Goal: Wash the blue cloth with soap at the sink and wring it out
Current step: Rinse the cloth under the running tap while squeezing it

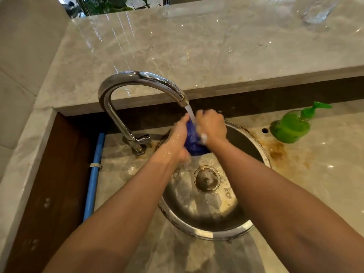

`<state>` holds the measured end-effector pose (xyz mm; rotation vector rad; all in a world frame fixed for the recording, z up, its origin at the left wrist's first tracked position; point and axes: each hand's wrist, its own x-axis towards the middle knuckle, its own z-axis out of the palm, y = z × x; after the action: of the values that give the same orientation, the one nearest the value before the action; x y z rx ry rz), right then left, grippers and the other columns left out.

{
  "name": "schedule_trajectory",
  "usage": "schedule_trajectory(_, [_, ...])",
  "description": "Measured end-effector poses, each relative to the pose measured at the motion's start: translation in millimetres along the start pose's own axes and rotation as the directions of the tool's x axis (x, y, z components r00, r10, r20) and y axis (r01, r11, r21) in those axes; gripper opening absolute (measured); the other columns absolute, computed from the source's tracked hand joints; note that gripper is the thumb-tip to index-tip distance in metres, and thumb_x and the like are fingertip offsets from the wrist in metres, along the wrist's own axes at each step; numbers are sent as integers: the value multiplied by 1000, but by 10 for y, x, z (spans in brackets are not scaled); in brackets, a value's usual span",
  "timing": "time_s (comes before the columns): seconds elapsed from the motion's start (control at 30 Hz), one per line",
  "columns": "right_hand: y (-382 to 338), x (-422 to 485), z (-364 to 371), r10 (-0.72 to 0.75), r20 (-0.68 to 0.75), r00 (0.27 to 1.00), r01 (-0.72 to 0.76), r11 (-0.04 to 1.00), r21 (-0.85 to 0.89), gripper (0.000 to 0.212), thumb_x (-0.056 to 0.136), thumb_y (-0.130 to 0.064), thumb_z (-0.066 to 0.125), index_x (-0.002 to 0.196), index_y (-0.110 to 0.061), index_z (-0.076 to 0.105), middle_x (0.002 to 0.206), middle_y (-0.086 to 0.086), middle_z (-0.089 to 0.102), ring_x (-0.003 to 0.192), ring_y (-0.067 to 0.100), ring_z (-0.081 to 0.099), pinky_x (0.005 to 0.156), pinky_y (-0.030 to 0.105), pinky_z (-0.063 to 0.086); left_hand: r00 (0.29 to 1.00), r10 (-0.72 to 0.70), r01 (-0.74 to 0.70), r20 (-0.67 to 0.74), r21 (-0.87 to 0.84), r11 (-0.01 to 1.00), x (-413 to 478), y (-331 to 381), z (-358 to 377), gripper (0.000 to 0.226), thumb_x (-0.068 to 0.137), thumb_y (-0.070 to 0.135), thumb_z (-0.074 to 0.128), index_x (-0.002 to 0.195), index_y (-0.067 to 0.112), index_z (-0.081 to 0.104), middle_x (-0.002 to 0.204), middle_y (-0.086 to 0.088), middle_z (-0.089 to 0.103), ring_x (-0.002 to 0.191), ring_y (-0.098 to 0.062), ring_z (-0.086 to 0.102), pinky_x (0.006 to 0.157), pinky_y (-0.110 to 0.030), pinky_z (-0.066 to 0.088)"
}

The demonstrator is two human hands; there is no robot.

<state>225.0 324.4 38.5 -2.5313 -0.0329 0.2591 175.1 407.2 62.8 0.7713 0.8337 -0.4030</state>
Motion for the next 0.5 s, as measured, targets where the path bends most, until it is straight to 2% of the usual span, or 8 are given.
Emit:
schedule_trajectory(0.07, [100, 28, -9, 238, 277, 931, -331, 872, 361, 34, 101, -37, 50, 102, -6, 65, 111, 18, 69, 93, 27, 66, 76, 36, 49, 998, 30, -33, 62, 48, 998, -54, -94, 25, 40, 88, 40, 68, 117, 13, 66, 114, -16, 70, 104, -32, 67, 98, -51, 50])
schedule_trajectory(0.1, [155, -19, 2, 257, 469, 845, -504, 677, 537, 37, 99, -41, 55, 103, -6, 65, 115, 19, 71, 94, 26, 68, 81, 35, 53, 994, 79, -82, 76, 46, 996, -85, -120, 30, 35, 87, 31, 72, 115, 11, 66, 113, -15, 70, 103, -31, 68, 98, -50, 50])
schedule_trajectory(0.17, [248, -148, 10, 86, 733, 675, -727, 248, 641, 48, 93, -50, 63, 116, -8, 69, 122, 22, 71, 109, 32, 68, 100, 45, 53, 972, 229, -234, 53, 114, 966, -108, -115, -44, 29, 84, 18, 75, 110, 11, 65, 111, -16, 70, 103, -30, 69, 95, -47, 53])
schedule_trajectory(0.23, [331, -247, 32, -115, 785, 609, -787, 36, 616, 56, 90, -56, 63, 129, -15, 68, 132, 21, 67, 120, 39, 63, 102, 51, 50, 914, 406, -387, 24, 357, 850, -90, -67, -146, 23, 85, 20, 73, 104, 12, 63, 106, -13, 70, 101, -29, 69, 89, -42, 57])
schedule_trajectory(0.33, [328, -291, 53, -180, 780, 599, -793, -3, 609, 63, 79, -48, 74, 133, -17, 65, 136, 18, 63, 107, 36, 67, 77, 41, 58, 749, 651, -478, 121, 779, 406, -72, -11, -403, 22, 93, 38, 60, 102, 19, 64, 103, -1, 66, 100, -22, 64, 80, -33, 56])
schedule_trajectory(0.4, [297, -289, 73, -202, 780, 593, -800, -32, 600, 69, 75, -44, 76, 136, -14, 61, 132, 18, 64, 99, 35, 68, 69, 36, 59, 578, 785, -244, 222, 965, -93, -109, 70, -636, 23, 94, 43, 53, 106, 27, 64, 111, 6, 61, 107, -18, 53, 90, -37, 47])
schedule_trajectory(0.43, [302, -278, 91, -210, 774, 597, -799, -65, 598, 70, 77, -43, 75, 138, -14, 59, 133, 18, 64, 102, 35, 68, 70, 37, 59, 515, 814, -100, 271, 961, -256, -144, 115, -734, 22, 94, 39, 55, 110, 28, 64, 114, 6, 60, 109, -18, 49, 93, -36, 43])
schedule_trajectory(0.5, [291, -257, 127, -197, 762, 617, -787, -163, 596, 70, 79, -41, 73, 142, -15, 56, 140, 19, 61, 116, 36, 64, 77, 42, 60, 535, 800, 38, 271, 938, -344, -181, 202, -884, 23, 91, 29, 60, 113, 25, 63, 117, 2, 57, 110, -20, 47, 94, -36, 43])
